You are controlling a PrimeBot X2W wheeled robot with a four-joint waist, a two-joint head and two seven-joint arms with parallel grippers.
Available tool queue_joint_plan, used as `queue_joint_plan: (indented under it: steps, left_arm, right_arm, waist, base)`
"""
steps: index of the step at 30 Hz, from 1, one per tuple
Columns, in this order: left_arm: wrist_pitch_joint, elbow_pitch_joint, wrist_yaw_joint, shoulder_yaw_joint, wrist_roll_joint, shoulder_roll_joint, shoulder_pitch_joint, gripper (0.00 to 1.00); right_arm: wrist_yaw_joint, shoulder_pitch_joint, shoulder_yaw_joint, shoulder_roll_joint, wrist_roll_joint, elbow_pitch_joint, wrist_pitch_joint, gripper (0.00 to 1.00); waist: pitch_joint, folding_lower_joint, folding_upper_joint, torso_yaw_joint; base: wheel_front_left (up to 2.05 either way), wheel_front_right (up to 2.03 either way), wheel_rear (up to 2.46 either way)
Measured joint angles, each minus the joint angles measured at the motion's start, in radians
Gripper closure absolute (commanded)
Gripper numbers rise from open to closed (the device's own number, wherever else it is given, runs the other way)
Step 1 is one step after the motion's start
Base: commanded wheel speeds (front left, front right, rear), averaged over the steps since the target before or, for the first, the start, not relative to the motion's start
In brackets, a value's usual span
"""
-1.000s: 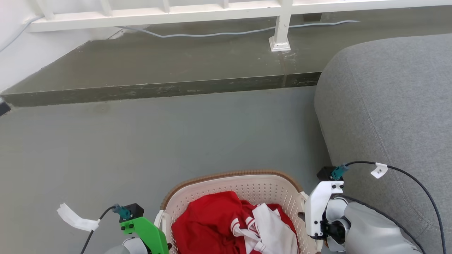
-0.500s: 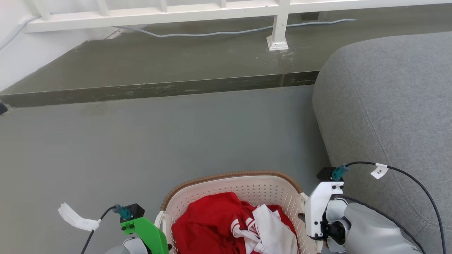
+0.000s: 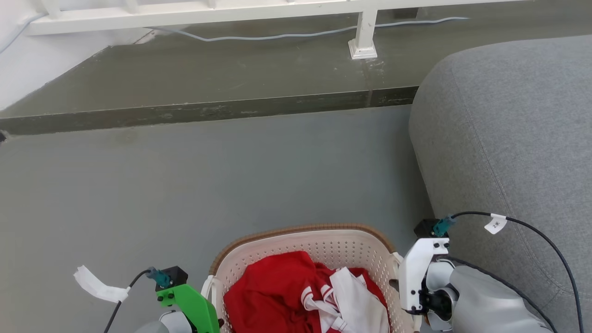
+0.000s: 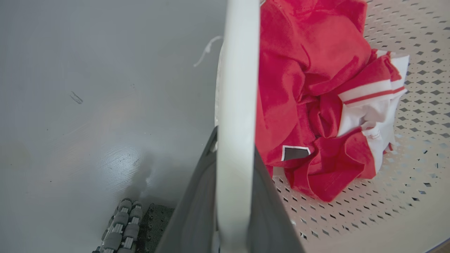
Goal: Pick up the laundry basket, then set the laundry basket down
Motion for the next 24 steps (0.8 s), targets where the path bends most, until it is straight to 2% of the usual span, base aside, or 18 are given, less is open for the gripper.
queue_joint_plan:
  steps: [11,24]
  left_arm:
    - [-0.018,-0.007,0.000,-0.004,-0.015,0.007,-0.004,1.00]
    - [-0.082,-0.034,0.000,-0.005,-0.014,0.026,-0.069,1.00]
  right_arm:
    - [0.000,-0.009,0.008,0.000,0.009,-0.002,-0.011,1.00]
    - [0.000,-0.078,0.012,-0.001,0.007,-0.010,-0.077,1.00]
  waist:
    - [0.018,0.0000,0.0000,-0.003]
    - [0.112,0.0001,0.0000,-0.006]
  base:
    - [0.00,0.00,0.00]
    - [0.00,0.00,0.00]
